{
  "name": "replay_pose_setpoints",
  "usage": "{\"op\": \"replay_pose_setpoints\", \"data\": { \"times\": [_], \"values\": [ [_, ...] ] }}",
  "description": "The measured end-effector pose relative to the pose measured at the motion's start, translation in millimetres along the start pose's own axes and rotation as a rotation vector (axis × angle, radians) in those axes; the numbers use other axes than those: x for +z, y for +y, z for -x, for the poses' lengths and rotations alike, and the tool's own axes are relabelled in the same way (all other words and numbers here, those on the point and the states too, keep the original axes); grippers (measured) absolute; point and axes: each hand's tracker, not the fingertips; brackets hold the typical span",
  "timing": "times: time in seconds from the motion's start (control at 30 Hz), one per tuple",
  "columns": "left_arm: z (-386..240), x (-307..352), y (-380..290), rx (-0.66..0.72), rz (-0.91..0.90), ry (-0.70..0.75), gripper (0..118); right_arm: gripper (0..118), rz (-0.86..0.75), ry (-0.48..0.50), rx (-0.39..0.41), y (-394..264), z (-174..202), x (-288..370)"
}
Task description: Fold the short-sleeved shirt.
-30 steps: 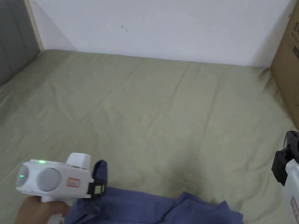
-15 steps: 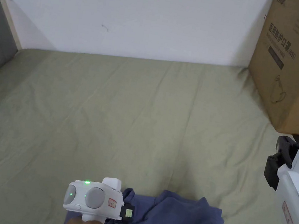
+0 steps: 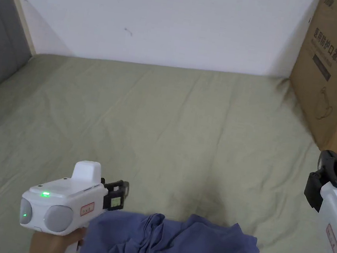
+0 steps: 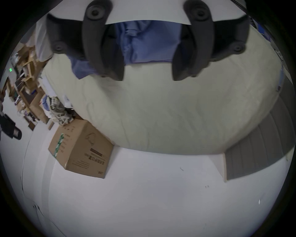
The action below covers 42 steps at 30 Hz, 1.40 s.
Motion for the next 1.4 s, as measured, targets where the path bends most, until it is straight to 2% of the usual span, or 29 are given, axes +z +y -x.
{"op": "replay_pose_setpoints", "data": {
  "times": [0.03, 0.07, 0.1, 0.2, 0.57, 0.97, 1.07, 1.23, 1.4],
  "values": [
    [4, -1, -3, -0.013, 0.008, 0.010, 47, 0, 0.000, 0.000, 0.000, 0, 1, 0],
    [7, -3, -7, -0.020, 0.019, -0.002, 15, 0, -0.001, 0.001, 0.000, 0, 1, 0],
    [9, -7, -10, -0.038, 0.049, 0.042, 0, 0, 0.000, 0.003, 0.000, 0, 1, -1],
    [6, -18, -29, -0.009, 0.090, 0.020, 0, 0, 0.003, 0.007, -0.002, 0, 3, -1],
    [-34, -72, -105, -0.047, 0.324, -0.049, 0, 0, 0.029, -0.009, 0.003, -7, -7, -2],
    [-97, -93, -106, -0.082, 0.327, -0.142, 0, 0, 0.046, -0.048, 0.001, -12, -23, -2],
    [-94, -99, -107, -0.095, 0.336, -0.142, 0, 0, 0.049, -0.053, 0.002, -11, -24, -2],
    [-55, -75, -82, 0.037, 0.289, -0.207, 0, 0, 0.043, -0.053, 0.013, -9, -24, 1],
    [6, -41, -45, 0.274, 0.322, -0.341, 0, 0, 0.035, -0.042, 0.010, -5, -19, -1]
  ]
}}
